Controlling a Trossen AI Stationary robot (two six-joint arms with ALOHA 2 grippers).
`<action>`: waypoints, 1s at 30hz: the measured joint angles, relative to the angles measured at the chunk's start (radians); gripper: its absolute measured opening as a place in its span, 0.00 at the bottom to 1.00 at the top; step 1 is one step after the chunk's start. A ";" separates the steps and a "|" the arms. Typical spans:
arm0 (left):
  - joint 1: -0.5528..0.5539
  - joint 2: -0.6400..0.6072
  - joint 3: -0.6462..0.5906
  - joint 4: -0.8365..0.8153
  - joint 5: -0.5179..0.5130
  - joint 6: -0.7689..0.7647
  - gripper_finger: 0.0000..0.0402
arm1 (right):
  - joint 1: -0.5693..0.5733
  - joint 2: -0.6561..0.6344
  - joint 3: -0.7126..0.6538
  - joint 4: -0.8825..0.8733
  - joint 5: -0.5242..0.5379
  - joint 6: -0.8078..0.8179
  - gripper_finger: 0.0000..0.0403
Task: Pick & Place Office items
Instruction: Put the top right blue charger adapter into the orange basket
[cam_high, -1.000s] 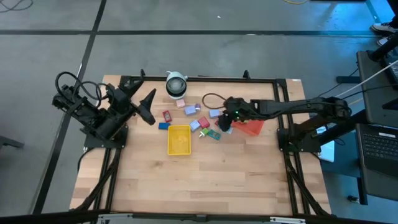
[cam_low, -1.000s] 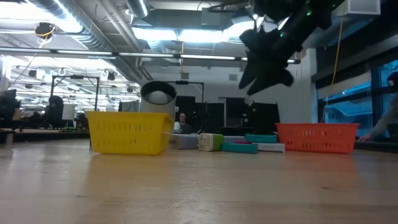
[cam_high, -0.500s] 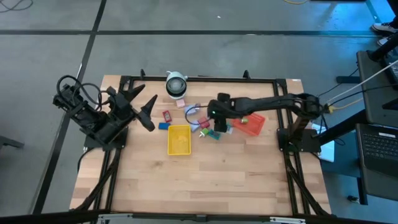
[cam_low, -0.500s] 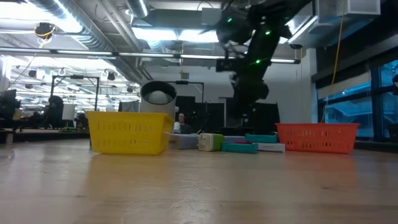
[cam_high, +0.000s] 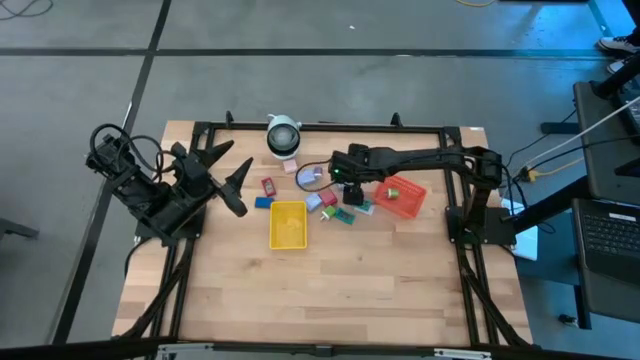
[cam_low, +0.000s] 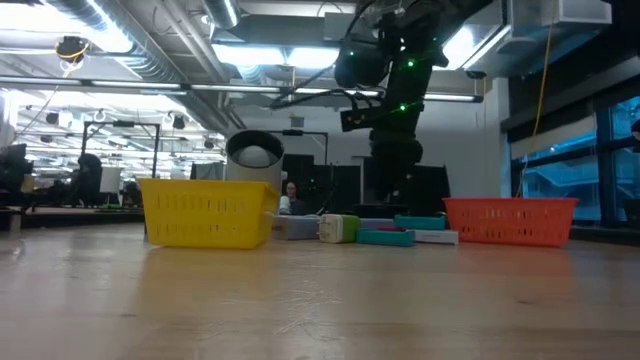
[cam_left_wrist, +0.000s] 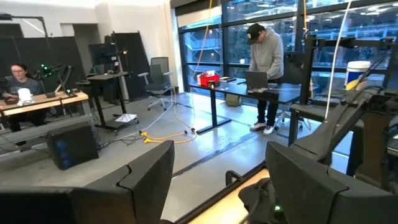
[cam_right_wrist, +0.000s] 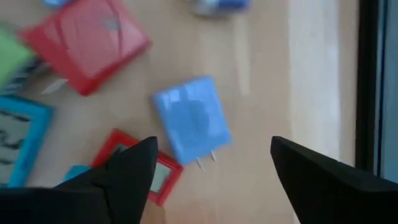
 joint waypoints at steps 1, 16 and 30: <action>-0.002 0.000 0.000 0.000 0.000 0.000 0.62 | 0.001 0.000 0.000 0.007 -0.015 -0.021 0.80; -0.030 0.001 0.000 0.000 0.000 0.000 0.62 | -0.004 0.093 -0.001 0.084 -0.095 -0.166 0.76; -0.045 0.001 0.000 0.011 0.000 -0.008 0.62 | -0.046 0.124 -0.001 0.116 -0.097 -0.199 0.76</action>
